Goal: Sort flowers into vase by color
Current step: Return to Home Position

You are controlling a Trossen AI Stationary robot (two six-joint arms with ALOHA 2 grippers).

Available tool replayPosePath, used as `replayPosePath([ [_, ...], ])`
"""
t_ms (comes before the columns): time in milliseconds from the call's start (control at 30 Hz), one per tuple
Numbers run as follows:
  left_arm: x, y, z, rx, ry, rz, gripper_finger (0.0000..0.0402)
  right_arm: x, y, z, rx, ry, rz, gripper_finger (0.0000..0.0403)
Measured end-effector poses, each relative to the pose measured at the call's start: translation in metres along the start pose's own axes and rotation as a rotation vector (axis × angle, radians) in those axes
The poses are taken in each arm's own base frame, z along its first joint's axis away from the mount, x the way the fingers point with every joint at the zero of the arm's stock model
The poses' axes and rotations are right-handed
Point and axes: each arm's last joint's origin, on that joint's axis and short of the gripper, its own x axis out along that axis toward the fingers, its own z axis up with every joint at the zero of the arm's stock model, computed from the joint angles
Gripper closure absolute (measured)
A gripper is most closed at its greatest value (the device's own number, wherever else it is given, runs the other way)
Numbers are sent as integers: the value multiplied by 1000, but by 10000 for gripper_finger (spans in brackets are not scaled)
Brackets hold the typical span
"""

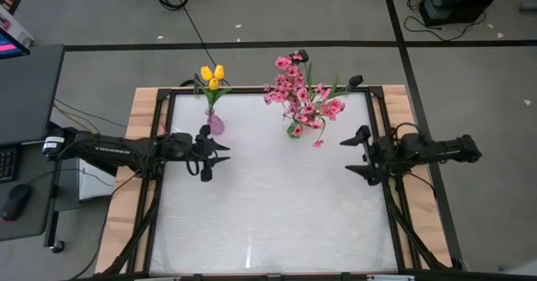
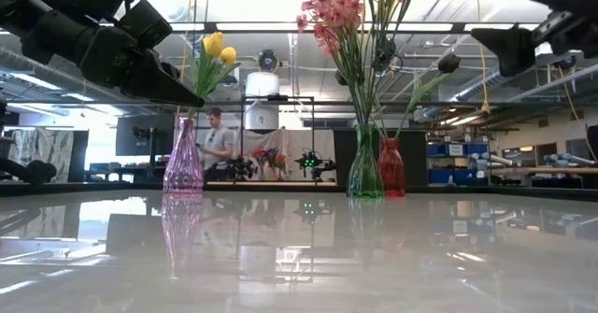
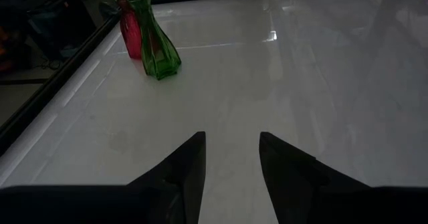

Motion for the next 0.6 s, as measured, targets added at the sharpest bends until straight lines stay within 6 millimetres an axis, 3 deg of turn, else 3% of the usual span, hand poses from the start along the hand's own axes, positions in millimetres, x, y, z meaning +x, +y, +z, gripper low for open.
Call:
replayPosePath([
  [300, 0, 0, 0, 0, 0, 0, 255, 4, -1, -29, 27, 58, 62, 7],
  [600, 0, 0, 0, 0, 0, 0, 255, 3, -1, -36, 30, 129, 61, 7],
])
